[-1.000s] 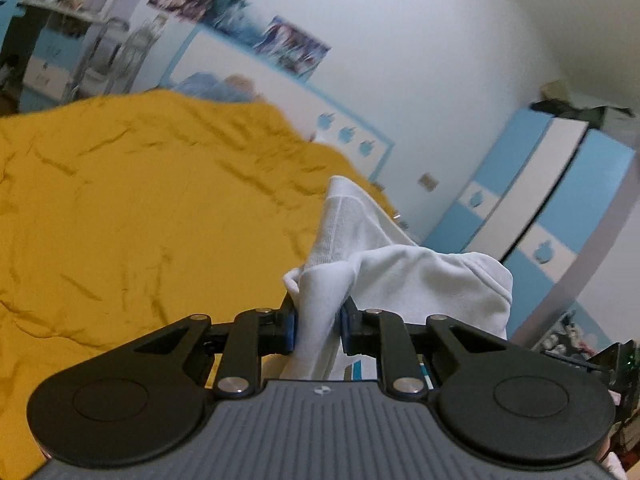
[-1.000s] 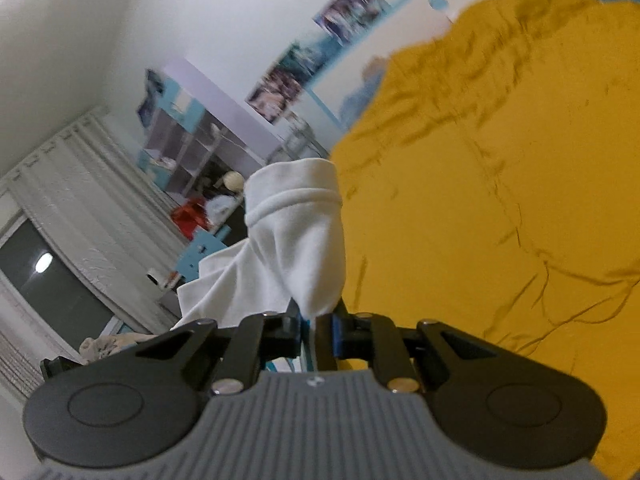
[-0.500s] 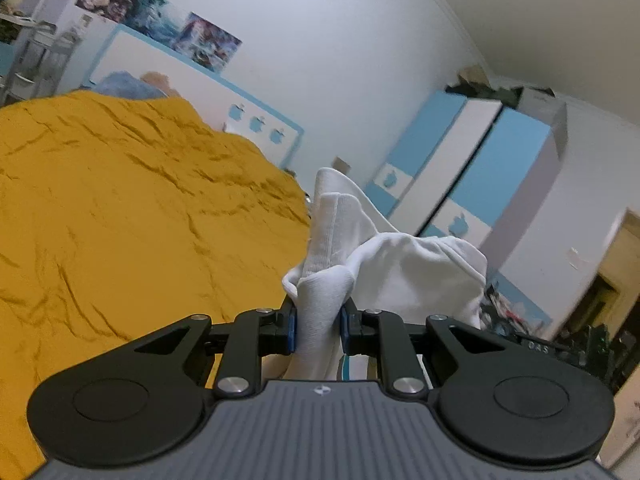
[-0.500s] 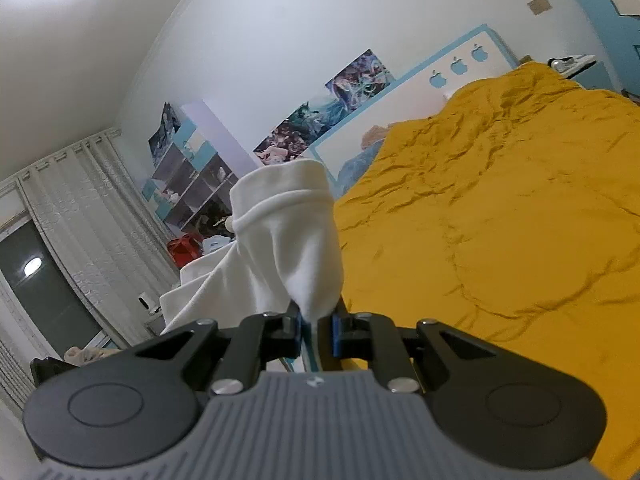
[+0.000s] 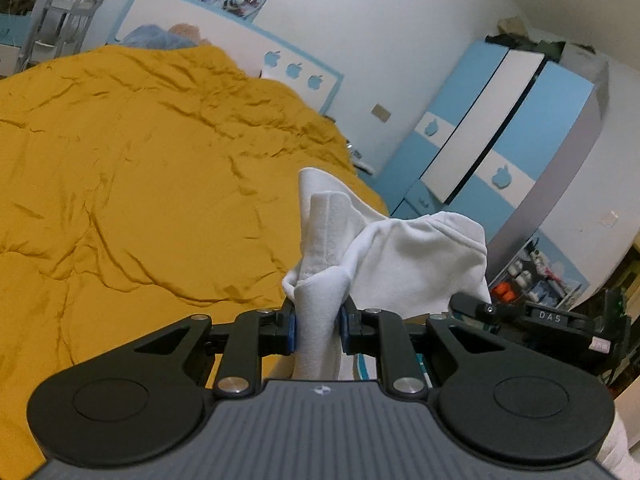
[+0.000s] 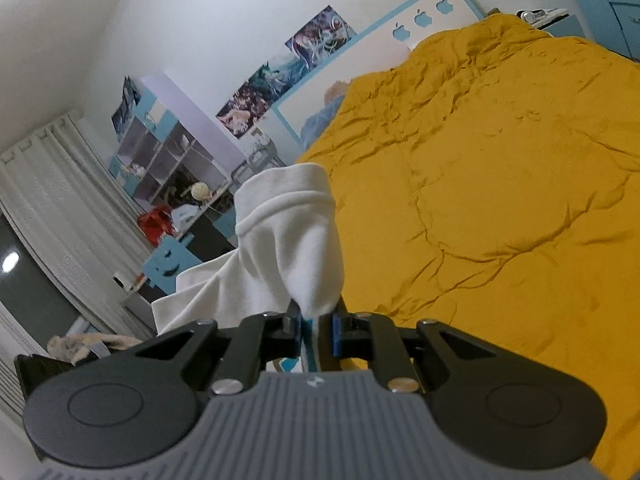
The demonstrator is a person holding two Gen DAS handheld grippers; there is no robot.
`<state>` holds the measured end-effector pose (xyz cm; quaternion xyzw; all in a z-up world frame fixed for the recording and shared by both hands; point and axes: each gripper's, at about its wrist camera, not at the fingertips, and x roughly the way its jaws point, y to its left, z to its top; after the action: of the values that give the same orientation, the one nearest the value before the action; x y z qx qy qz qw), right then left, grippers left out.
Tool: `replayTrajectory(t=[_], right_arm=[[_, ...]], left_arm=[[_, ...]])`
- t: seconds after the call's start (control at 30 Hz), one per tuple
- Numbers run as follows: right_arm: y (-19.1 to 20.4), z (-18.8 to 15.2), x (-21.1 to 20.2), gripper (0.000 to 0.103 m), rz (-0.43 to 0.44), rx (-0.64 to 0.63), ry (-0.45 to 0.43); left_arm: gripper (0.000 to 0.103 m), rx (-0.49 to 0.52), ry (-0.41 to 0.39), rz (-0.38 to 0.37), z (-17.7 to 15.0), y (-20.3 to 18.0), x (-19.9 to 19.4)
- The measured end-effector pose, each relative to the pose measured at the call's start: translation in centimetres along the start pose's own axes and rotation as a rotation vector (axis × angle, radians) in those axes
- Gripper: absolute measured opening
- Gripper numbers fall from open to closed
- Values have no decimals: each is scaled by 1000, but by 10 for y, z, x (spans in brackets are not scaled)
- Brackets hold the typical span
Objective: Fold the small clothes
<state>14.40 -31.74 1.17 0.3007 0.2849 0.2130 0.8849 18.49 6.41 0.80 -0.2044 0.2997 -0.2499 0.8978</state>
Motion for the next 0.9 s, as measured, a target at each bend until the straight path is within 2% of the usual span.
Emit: replayTrajectory(t=[0.17,0.57,0.77,0.9], right_arm=[[-12,11,44,9,-55,-1,52],[-83,3,152,10,-219,77,235],[-110,-5,176,14,-269,118,288],[-112,-7,182,19,-325,81,303]], left_arm=[[21,-5,82,12,5,22,29],[22,-189,277,39,-11,104,107],[25,-226,330,62,-20,126,120],[30,-251,316,76,-20,128,116]])
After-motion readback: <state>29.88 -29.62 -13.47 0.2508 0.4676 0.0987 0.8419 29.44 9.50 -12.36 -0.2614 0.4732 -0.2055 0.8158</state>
